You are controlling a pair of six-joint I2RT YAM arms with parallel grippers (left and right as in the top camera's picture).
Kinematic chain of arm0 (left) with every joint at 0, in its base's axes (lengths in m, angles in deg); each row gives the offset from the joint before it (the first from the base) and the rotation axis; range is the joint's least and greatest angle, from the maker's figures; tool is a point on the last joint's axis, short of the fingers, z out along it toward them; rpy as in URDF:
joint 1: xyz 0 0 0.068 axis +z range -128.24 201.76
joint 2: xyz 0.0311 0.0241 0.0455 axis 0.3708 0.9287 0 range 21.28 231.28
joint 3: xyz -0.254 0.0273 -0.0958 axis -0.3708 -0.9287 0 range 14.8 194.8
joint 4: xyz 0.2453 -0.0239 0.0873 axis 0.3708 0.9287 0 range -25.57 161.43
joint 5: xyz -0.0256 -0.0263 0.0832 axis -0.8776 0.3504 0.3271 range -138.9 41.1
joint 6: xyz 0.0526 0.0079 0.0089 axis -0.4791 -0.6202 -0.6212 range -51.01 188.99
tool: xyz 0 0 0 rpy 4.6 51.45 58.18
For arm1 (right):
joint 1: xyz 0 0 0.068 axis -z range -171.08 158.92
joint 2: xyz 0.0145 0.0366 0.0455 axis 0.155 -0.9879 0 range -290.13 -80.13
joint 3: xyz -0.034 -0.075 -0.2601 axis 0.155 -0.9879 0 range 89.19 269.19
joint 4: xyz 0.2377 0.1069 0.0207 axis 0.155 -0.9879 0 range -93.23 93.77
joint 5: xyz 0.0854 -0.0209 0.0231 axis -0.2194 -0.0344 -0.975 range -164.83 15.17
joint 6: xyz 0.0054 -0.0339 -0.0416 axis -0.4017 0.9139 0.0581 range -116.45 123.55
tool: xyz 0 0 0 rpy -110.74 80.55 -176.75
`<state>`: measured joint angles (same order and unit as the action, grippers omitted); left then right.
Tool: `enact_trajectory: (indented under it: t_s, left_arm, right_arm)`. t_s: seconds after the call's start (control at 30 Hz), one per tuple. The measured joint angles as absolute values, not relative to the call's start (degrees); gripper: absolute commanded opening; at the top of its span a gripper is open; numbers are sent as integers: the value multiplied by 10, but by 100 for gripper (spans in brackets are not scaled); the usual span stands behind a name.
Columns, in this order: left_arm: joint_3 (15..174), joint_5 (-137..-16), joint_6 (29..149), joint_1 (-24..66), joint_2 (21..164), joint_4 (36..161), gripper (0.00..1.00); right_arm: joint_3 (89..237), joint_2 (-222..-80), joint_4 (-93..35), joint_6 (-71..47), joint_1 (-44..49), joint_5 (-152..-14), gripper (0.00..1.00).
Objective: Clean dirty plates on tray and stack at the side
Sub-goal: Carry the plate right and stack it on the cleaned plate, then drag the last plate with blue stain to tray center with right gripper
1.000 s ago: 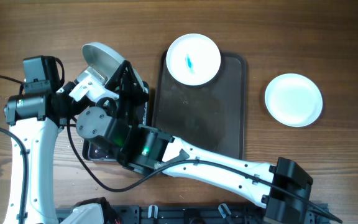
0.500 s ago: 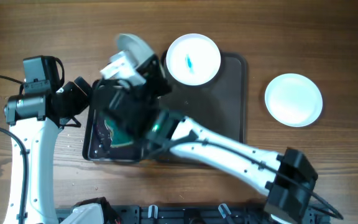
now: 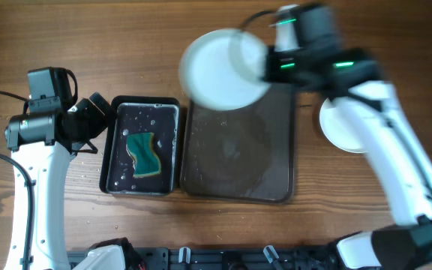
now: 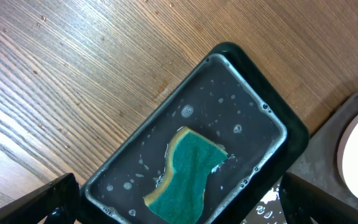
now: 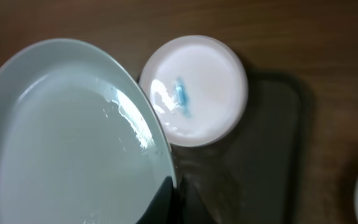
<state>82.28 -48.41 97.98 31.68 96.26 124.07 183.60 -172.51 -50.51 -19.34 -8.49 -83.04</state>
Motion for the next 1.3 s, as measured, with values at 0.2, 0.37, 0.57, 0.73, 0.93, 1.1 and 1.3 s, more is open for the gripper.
enact_trajectory:
  t_s: [0.2, 0.37, 0.57, 0.73, 0.93, 1.1, 1.3]
  left_arm:
    - [823, -484, 980, 317, 963, 1240, 100]
    - [823, -484, 980, 317, 963, 1241, 100]
    - [823, -484, 980, 317, 963, 1241, 100]
    - [823, -484, 980, 317, 963, 1241, 100]
    - [823, -484, 980, 317, 963, 1241, 100]
    - [823, -484, 980, 317, 963, 1241, 100]
    - [823, -484, 980, 317, 963, 1241, 100]
  right_arm:
    - [1785, -1715, -544, -182, 179, -913, 4]
    - [1649, -1715, -487, -171, 348, -922, 4]
    - [1483, -1718, -369, -170, 452, -922, 4]
    - [1428, -1718, -327, -160, 427, -913, 56]
    - [1496, -1701, -430, -118, 356, -929, 52]
    - [1636, -1625, -518, -70, 194, -951, 53]
    - [1686, -1620, -499, -53, -36, -945, 56]
